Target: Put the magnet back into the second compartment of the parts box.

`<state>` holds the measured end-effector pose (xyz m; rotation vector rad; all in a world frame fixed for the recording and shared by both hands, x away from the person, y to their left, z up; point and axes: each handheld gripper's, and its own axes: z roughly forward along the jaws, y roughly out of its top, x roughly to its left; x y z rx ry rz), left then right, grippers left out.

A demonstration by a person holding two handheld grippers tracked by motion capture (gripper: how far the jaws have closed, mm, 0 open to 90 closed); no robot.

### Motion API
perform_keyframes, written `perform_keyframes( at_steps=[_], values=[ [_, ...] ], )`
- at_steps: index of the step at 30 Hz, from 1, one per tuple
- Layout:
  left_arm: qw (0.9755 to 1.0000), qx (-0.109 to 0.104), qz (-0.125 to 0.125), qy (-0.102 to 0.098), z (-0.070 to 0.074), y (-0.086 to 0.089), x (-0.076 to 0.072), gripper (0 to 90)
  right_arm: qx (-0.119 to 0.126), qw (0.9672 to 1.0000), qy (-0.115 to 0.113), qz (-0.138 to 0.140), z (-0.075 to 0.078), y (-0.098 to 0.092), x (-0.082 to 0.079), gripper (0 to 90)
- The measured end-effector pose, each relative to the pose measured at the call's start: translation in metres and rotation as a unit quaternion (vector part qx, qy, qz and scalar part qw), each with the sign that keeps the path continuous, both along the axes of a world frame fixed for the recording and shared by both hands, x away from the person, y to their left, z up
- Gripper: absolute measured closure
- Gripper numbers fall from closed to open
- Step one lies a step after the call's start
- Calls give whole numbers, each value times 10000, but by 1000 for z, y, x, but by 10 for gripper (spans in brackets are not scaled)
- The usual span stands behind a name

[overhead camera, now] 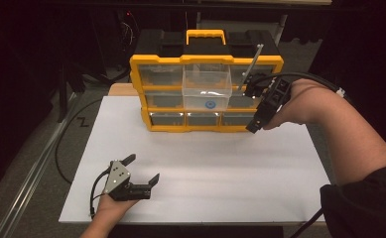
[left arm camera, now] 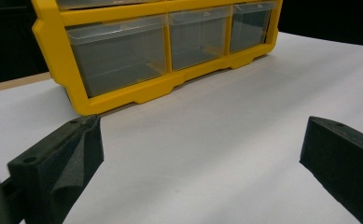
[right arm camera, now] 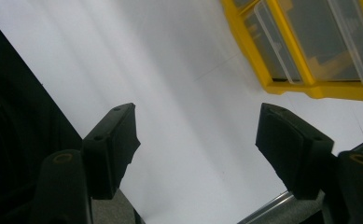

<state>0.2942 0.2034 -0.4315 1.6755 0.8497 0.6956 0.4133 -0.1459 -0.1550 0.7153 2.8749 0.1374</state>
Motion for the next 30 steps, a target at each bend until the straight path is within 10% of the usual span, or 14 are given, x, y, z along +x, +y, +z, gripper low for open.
perform_keyframes(
  at_steps=[30],
  values=[
    [10000, 37, -39, 1, 0, -1, 1, 0, -18, 9997, 214, 83, -70, -2, -6, 195]
  ],
)
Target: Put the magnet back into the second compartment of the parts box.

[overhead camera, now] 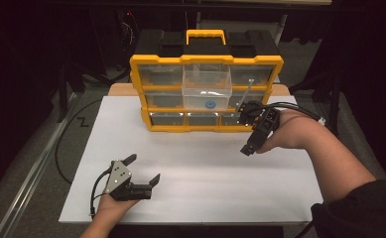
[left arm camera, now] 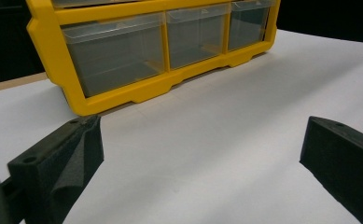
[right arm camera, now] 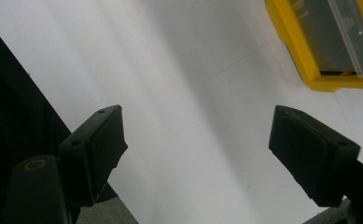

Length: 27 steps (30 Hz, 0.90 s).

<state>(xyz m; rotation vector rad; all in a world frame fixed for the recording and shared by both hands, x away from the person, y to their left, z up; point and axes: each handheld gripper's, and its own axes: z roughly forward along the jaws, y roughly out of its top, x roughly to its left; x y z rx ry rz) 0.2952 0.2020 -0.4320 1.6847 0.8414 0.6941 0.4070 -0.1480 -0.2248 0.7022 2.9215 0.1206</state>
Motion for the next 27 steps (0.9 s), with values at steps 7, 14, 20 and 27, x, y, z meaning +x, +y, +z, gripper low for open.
perform_keyframes(
  at_steps=[7, 14, 20, 27],
  values=[
    [10000, 29, -22, 3, 0, 0, 0, 0, 23, 10000, 91, -27, -20, 0, -1, 166],
    [10000, 28, -11, -3, 0, -1, 0, 0, 47, 9998, 167, -13, -46, -2, 0, 127],
    [10000, 31, -15, 0, 0, -1, 0, 1, 53, 9997, 218, -85, -69, -3, 1, 88],
    [10000, 21, -20, -12, 0, -1, 0, 0, 15, 9995, 284, -145, -95, -2, 3, 36]
  ],
)
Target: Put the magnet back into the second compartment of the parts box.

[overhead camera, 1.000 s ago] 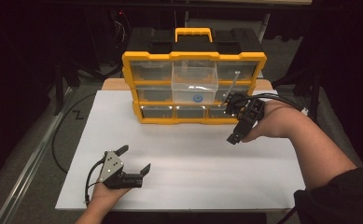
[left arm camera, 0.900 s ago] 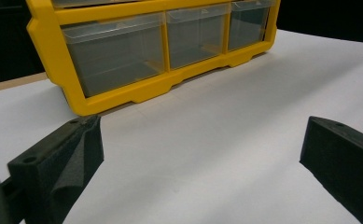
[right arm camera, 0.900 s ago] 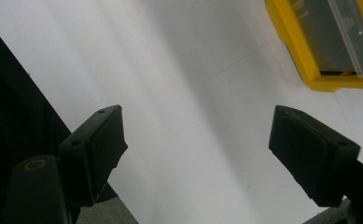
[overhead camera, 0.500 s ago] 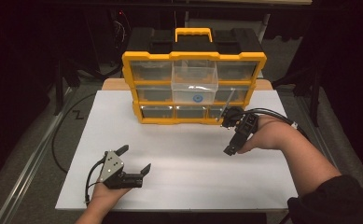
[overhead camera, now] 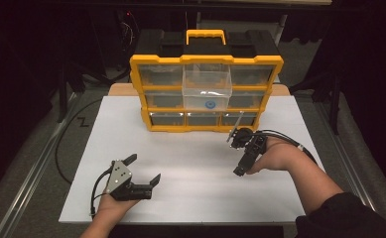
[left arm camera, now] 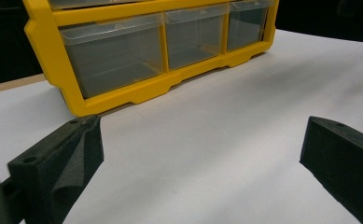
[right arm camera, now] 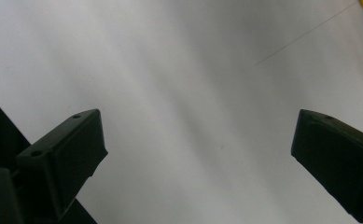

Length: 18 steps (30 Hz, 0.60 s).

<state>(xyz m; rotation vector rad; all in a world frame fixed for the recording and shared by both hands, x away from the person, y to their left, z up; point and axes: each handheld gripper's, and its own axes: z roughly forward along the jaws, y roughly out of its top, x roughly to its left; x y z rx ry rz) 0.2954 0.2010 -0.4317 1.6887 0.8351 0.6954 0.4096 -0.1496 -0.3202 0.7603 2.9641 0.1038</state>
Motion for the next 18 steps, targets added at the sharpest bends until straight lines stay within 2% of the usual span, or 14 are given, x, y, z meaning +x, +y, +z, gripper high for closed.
perform_keyframes(
  at_steps=[3, 14, 18],
  values=[
    [10000, -1, 4, 5, 0, 0, 0, 0, -16, 10000, 44, -47, -11, 1, 0, 10],
    [10000, 13, -3, 10, 0, 0, 0, 0, -129, 9997, 212, 3, -54, 4, 0, 7],
    [10000, 23, -5, 12, 0, 0, 0, 0, -198, 9995, 247, 35, -64, 4, 1, 7]
  ],
)
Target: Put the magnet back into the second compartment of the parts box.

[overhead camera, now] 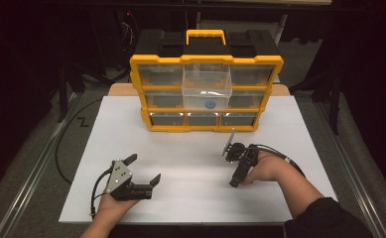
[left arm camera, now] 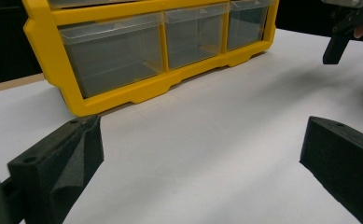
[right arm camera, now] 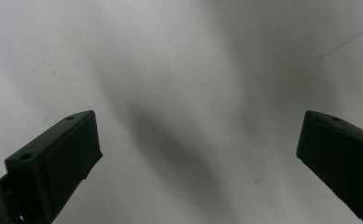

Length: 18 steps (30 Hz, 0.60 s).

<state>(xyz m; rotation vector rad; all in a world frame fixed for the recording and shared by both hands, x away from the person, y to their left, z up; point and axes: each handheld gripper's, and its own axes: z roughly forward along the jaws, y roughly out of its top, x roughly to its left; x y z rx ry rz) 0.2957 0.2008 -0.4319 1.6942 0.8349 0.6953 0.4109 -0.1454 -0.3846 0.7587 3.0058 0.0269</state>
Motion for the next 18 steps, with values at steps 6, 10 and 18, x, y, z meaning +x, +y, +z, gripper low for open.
perform_keyframes(
  at_steps=[6, 10, 18],
  values=[
    [10000, 10, 3, 15, -1, 0, 1, 0, 79, 9999, 76, -16, -8, 0, 0, 8],
    [10000, 3, 7, 18, -1, 0, 1, 1, 172, 9999, -2, 1, -5, 1, 0, 8],
    [10000, -15, 86, 35, 0, 3, 1, 0, 501, 9983, -306, -43, 1, -2, -6, 8]
  ],
)
